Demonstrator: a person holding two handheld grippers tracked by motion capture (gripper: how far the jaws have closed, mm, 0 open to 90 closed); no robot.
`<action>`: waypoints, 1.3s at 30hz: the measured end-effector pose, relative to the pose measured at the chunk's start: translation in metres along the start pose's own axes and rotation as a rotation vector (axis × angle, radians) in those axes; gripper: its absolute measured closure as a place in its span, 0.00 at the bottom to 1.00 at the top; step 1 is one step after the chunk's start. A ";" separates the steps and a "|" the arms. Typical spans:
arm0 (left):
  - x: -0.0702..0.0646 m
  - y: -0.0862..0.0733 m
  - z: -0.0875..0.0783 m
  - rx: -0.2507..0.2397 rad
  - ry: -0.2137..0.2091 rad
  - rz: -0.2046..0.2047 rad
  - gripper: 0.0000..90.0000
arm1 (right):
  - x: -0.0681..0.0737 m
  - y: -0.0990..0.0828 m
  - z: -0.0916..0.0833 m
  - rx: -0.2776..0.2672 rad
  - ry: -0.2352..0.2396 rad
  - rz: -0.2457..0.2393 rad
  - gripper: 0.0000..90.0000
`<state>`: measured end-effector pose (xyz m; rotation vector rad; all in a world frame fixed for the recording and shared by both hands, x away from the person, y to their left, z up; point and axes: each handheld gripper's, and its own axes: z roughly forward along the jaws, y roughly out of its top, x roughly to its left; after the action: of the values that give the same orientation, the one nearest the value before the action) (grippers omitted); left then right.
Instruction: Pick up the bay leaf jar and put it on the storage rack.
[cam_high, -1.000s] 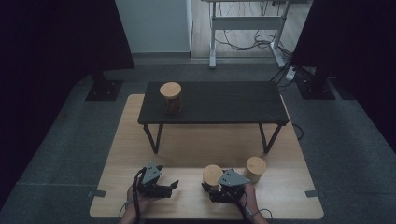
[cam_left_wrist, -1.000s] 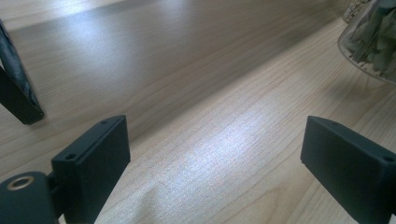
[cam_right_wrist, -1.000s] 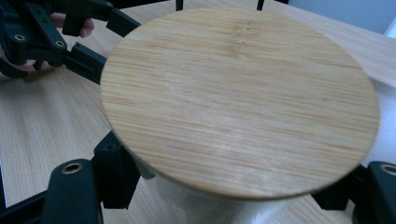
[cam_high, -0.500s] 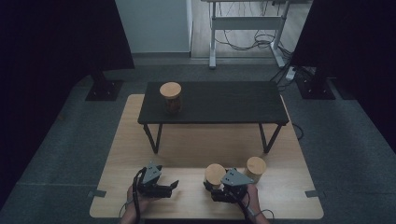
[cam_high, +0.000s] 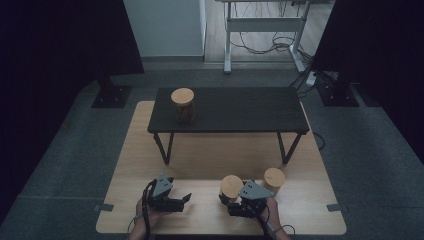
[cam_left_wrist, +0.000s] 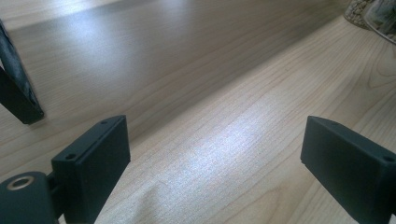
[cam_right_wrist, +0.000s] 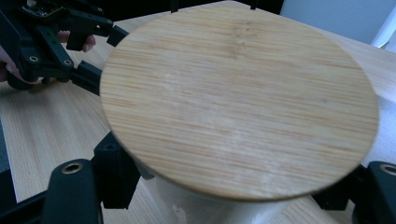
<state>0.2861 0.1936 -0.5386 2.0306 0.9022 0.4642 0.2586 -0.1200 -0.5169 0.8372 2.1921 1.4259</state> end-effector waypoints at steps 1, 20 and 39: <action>0.000 0.000 0.000 0.001 0.000 0.000 0.09 | 0.000 0.000 0.000 -0.001 0.000 0.000 0.28; 0.000 -0.001 0.001 0.004 -0.001 -0.001 0.09 | -0.001 0.010 -0.014 -0.041 0.000 -0.013 0.28; -0.001 -0.001 0.000 0.003 0.000 -0.015 0.09 | -0.003 0.022 -0.026 -0.064 0.019 -0.024 0.28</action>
<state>0.2855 0.1935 -0.5396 2.0251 0.9173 0.4548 0.2510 -0.1328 -0.4862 0.7756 2.1506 1.4897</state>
